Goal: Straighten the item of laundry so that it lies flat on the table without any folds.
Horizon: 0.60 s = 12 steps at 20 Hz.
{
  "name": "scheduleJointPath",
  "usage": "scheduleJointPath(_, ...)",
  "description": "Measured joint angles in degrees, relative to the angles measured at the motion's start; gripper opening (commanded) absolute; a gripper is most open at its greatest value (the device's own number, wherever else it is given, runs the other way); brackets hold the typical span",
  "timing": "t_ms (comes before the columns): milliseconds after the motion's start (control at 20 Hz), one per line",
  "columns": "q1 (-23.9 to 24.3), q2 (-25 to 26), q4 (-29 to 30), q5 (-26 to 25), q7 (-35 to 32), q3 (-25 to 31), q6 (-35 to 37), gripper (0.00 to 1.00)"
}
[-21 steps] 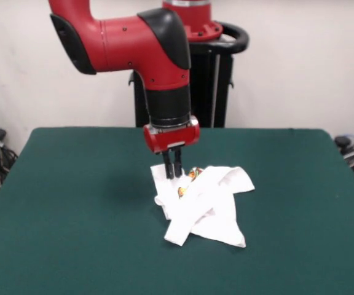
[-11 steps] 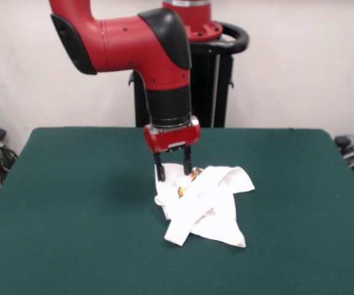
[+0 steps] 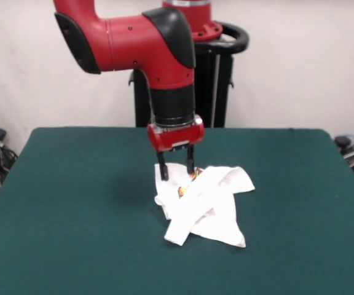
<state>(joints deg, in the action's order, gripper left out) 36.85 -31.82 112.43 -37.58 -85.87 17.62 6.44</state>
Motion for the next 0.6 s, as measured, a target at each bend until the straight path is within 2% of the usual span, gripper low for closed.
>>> scheduleJointPath(600,1.2,-4.47,0.74,0.59,0.0,1.82,5.72,1.0)
